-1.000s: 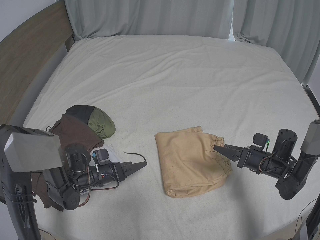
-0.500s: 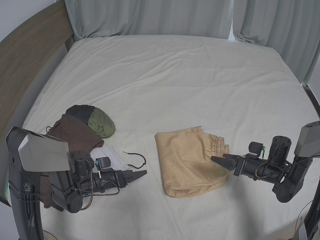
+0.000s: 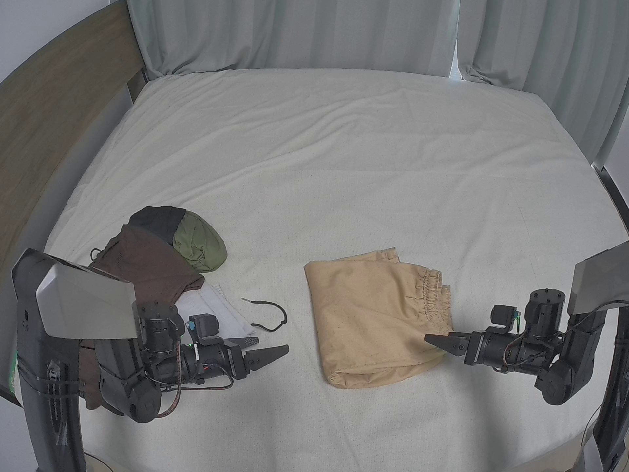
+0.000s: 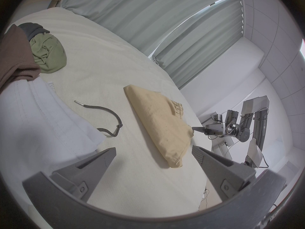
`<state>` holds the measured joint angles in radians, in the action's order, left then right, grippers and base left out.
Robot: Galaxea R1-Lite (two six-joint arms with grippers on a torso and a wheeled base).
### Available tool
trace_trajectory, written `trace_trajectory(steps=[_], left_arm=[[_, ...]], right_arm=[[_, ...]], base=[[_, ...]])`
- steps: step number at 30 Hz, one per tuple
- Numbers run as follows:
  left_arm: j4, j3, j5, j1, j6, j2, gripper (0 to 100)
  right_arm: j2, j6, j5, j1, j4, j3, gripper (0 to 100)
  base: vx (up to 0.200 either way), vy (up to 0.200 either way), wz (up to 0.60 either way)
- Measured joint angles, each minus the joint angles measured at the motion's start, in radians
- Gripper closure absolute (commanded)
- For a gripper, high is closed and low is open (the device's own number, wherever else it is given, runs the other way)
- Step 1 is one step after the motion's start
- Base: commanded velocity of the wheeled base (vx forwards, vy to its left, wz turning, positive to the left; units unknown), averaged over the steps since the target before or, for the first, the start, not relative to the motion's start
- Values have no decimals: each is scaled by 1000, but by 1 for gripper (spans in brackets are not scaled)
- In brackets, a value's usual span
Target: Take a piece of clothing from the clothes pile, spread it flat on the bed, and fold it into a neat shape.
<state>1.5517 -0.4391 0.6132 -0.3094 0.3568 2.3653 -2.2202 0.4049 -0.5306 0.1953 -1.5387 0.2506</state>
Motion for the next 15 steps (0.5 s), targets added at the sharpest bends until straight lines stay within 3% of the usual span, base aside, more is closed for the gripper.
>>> trace_trajectory(steps=[15], left_arm=[[0, 6, -8, -3, -3, 7, 0]], right_arm=[[-114, -21, 0, -37, -1, 10, 0]], base=[[0, 0, 0]])
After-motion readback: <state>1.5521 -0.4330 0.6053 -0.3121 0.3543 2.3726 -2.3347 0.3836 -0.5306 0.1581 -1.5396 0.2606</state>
